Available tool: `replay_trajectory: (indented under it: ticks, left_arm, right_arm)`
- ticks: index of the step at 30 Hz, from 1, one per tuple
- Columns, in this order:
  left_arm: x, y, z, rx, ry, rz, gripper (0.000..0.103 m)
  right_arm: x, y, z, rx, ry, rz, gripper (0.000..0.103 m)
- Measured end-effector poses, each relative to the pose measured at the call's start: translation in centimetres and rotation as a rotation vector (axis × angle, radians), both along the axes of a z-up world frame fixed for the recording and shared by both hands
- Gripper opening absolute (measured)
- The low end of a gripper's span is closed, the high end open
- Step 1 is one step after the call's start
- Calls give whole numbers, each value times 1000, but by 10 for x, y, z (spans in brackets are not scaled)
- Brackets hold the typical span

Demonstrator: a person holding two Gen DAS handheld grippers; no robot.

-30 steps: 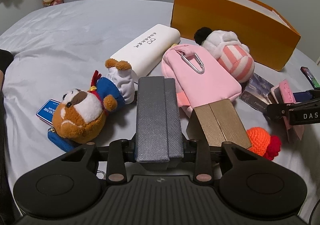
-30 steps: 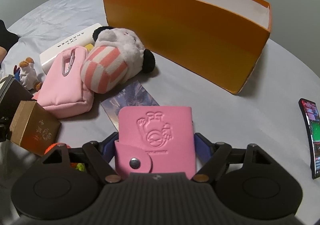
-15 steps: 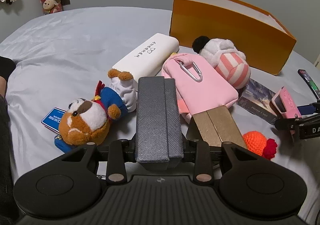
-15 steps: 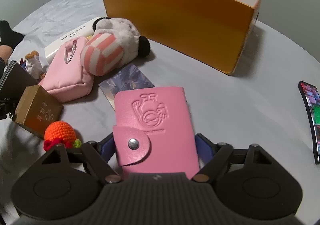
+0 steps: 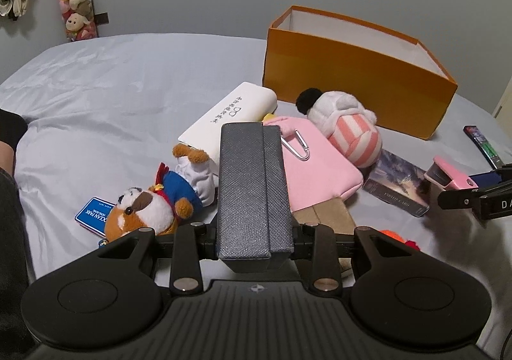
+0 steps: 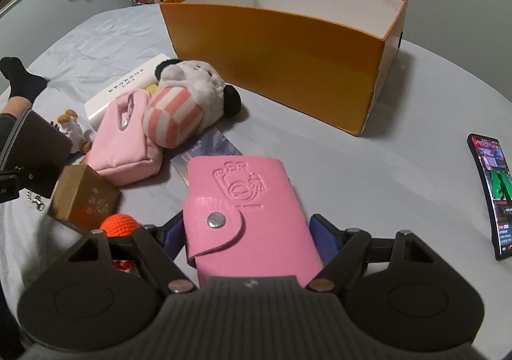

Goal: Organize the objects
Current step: 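Lift and carry grey case with left tool while right tool carries wallet to orange box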

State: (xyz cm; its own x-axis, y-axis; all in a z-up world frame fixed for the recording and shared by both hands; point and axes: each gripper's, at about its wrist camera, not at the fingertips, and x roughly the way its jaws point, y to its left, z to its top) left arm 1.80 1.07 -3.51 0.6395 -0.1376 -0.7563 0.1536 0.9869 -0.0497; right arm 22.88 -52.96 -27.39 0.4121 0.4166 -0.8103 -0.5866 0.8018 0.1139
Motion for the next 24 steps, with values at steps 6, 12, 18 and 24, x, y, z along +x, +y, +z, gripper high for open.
replay_trajectory:
  ticks: [6,12,18,24]
  left_arm:
    - [3,-3,8,-14,-8,-42,38]
    - [21,-12,27,-23,-50,-89,38]
    - [53,-31,54,-36,-101,-167,38]
    - [85,-49,76,-43,-130,-231,38]
  right_arm:
    - [-2,-1,13,21,-24,1,80]
    - [6,3,40,47,-80,4,80]
    - [22,10,70,76,-143,1,80]
    - [44,17,90,82,-185,-1,80]
